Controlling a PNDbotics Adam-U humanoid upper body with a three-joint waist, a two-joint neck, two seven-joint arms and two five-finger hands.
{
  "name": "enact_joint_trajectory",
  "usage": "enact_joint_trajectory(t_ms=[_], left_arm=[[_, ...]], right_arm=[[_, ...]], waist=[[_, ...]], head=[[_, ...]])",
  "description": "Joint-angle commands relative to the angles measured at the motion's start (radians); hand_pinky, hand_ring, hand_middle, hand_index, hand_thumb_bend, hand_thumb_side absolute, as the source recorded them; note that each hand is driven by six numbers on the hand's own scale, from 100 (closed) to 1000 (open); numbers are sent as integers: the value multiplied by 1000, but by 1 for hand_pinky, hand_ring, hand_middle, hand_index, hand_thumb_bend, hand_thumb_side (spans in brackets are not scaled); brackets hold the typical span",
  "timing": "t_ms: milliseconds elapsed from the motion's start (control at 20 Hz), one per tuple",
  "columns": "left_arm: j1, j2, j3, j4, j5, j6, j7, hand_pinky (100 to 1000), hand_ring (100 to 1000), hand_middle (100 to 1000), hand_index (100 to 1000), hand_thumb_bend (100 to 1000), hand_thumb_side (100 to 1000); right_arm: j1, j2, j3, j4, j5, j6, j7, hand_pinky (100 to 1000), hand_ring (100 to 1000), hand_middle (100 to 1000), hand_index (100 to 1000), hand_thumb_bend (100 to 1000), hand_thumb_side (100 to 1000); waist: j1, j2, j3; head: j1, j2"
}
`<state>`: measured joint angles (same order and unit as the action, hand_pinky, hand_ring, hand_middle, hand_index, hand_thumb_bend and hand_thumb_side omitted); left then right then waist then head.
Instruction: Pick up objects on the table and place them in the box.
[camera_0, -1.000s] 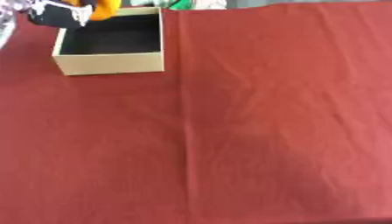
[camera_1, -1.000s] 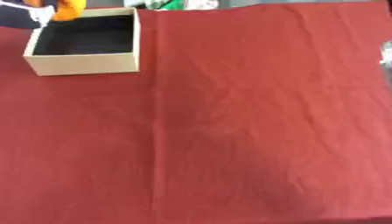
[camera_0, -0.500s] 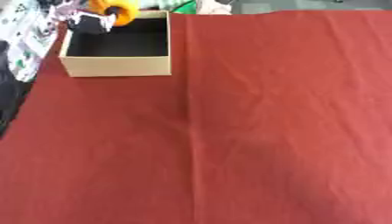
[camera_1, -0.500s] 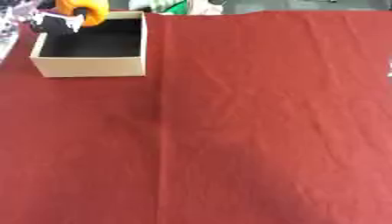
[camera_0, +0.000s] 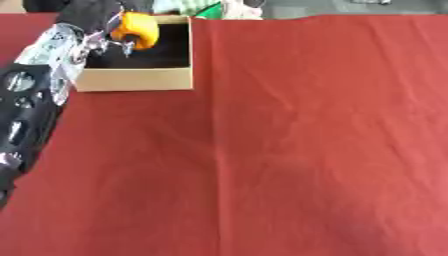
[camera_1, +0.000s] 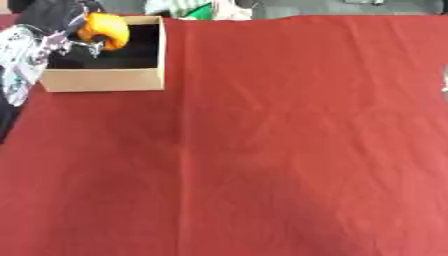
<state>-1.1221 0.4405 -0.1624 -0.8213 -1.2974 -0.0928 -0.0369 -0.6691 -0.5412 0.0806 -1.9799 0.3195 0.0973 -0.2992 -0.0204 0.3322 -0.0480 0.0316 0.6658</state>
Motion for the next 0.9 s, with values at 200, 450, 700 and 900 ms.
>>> enact_joint_trajectory(t_ms=[200,450,700,900], left_arm=[[-36,13,34,0,-100,60,-10,682,850,791,886,559,313],[-37,17,43,-8,-133,109,-11,710,859,804,905,722,397],[-39,24,45,-47,-119,110,-16,689,843,786,894,670,395],[-26,43,46,-152,-46,110,-6,646,812,758,878,603,386]], right_arm=[[-9,-11,-9,-20,-8,-1,-3,932,867,809,917,100,973],[-2,-12,-11,-20,-9,2,-5,933,868,809,917,100,974],[3,-13,-12,-20,-8,4,-5,933,868,808,918,100,974],[5,-15,-13,-20,-6,5,-6,933,868,809,918,100,973]], waist=[[3,-21,0],[4,-22,0],[7,-24,1],[9,-27,3]], head=[[-6,-4],[-9,-1],[-11,3],[-17,7]])
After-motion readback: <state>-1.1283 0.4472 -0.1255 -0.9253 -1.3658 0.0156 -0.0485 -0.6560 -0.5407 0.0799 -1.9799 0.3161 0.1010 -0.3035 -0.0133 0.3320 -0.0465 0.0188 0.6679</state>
